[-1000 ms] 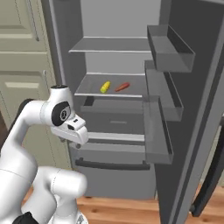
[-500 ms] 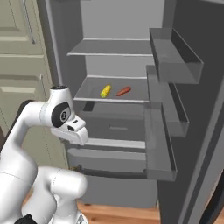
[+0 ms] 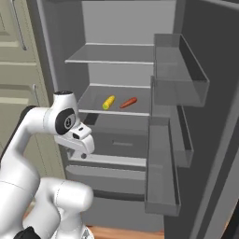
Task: Gather the corn and carrot from the fridge and place them on a tray on the dining counter. Then gather the chicken drumstick and steak from the fridge and place them on the other tray.
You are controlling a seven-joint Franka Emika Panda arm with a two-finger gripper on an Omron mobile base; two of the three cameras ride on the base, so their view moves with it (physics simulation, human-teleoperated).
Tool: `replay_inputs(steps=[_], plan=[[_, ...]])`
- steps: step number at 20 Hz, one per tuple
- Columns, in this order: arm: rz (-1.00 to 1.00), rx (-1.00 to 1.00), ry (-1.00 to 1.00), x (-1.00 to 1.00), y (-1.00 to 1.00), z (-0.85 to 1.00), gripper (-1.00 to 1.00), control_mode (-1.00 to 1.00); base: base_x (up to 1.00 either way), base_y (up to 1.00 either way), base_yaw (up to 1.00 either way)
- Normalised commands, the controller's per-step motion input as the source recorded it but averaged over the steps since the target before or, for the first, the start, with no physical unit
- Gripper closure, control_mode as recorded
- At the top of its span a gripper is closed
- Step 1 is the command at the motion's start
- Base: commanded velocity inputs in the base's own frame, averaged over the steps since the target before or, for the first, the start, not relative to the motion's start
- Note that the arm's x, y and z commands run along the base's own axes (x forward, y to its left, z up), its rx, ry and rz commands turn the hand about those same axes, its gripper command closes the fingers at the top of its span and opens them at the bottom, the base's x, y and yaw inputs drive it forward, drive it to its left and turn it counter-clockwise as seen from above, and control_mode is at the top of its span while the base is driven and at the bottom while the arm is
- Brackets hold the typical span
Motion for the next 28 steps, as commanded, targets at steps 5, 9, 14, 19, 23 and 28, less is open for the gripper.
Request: replay_inputs(steps=[5,9,14,19,23,28], plan=[[0.00,0.00,0.00,0.00,0.00,0.00,-1.00,1.00,0.29,-0.26,0.09],[0.00,0.00,0.00,0.00,0.00,0.00,-1.00,1.00,0.50,0.00,0.00],[0.00,0.00,-0.07,0.18,0.00,0.00,-1.00,-1.00,0.09,0.00,0.00],[0.03,-0.03,-0.28,0.03,0.00,0.16,-1.00,-1.00,0.00,0.00,0.00],[0.07,-0.09,-0.41,0.09,0.00,0.39,-1.00,-1.00,0.00,0.00,0.00],[0.09,-0.03,-0.45,0.35,-0.03,0.40,-1.00,-1.00,0.00,0.00,0.00]])
